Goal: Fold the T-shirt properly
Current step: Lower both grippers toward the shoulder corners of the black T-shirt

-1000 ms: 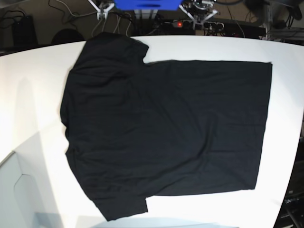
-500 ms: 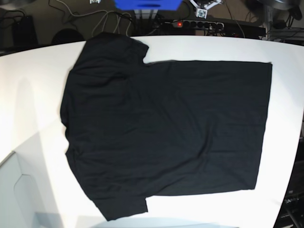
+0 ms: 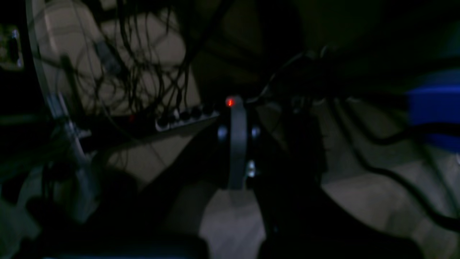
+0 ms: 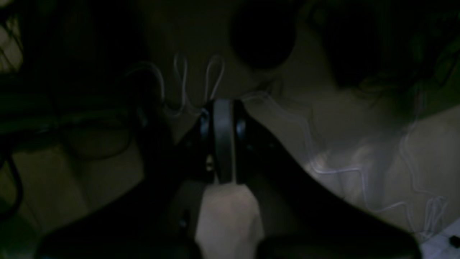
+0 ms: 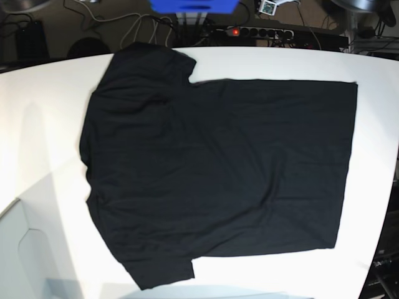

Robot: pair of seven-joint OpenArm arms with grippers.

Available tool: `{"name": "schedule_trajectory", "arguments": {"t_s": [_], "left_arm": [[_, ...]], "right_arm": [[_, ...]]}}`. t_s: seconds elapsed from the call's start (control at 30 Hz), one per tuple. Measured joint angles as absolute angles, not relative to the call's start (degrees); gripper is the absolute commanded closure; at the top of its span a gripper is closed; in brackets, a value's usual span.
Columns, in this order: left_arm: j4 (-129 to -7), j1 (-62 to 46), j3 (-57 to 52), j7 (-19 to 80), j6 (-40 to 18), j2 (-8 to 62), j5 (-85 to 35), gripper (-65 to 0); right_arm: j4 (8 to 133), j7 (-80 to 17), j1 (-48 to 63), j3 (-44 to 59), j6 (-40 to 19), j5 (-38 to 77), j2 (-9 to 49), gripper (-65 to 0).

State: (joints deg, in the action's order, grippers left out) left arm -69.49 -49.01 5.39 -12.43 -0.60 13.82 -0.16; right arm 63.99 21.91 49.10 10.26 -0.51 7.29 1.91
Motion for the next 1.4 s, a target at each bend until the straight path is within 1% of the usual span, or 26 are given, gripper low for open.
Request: {"name": "schedule_trajectory", "arguments": {"t_s": [0.03, 0.2, 0.43, 0.57, 0.6, 0.7, 0.8, 0.9, 0.97, 1.1, 1.27, 1.3, 1.33, 1.4], "left_arm": [[-71.66, -50.24, 5.43, -12.58, -0.69, 14.20, -0.16, 0.0], [-81.49, -56.10, 5.37, -12.08, -0.19, 17.17, -0.21, 0.0], [-92.44, -61.28, 4.82, -12.27, -0.16, 19.90, -0.49, 0.0], [-97.08, -62.72, 4.95, -11.49, -0.40, 21.96, -9.93, 0.0], [-97.97, -62.74, 4.67, -11.75, -0.43, 23.05, -13.06, 0.0], [-99.63, -62.67, 2.48, -11.88, -0.38, 26.24, -23.33, 0.0], [-100.73, -62.87, 0.16, -11.53, -0.40, 28.67, -30.15, 0.0], [-102.67, -63.40, -3.79, -11.57, -0.38, 29.80, -34.28, 0.0], [-104.75, -64.66, -6.57, -11.88, -0.58, 29.82, -35.94, 0.0], [-108.36, -66.17, -11.64, -9.30, -7.35, 29.17, -39.44, 0.0], [-110.19, -63.96, -21.26, 5.61, -15.62, 27.92, -50.70, 0.0], [-110.19, -62.57, -23.51, 8.54, -16.97, 26.55, -52.31, 0.0], [-110.17, -60.99, -26.28, 12.64, -19.33, 24.77, -53.39, 0.0], [-110.24, -58.11, -31.99, 20.18, -22.15, 21.39, -53.49, 0.0]], "right_arm": [[67.24, 22.57, 50.92, 10.63, -0.34, 7.31, 1.87, 0.0], [83.94, 15.07, 58.43, 10.37, -0.34, 7.31, 1.28, 0.0], [102.76, 8.34, 64.71, 10.26, -0.34, 7.31, -0.03, 0.0], [110.65, 2.85, 65.47, 9.26, -0.93, 7.31, 0.01, 0.0], [112.14, 1.34, 65.43, 8.69, -1.85, 7.42, -0.01, 0.0], [115.00, -4.38, 64.16, 8.40, -12.05, 14.39, -0.01, 0.0], [115.46, -10.66, 60.45, 9.65, -18.92, 23.07, 0.32, 0.0], [115.46, -19.64, 56.75, 11.84, -22.61, 29.15, 1.89, 0.0], [115.52, -23.24, 54.37, 13.30, -23.31, 32.56, 2.90, 0.0], [115.85, -27.16, 50.50, 14.20, -23.38, 38.74, 5.82, 0.0], [115.81, -31.86, 46.15, 14.41, -23.40, 50.48, 11.77, 0.0], [115.81, -33.06, 44.80, 14.44, -23.38, 53.25, 13.04, -1.1], [115.81, -34.37, 43.55, 14.72, -23.40, 56.03, 14.02, -3.7], [115.83, -37.28, 41.45, 17.15, -23.62, 60.47, 14.90, -9.4]]}}
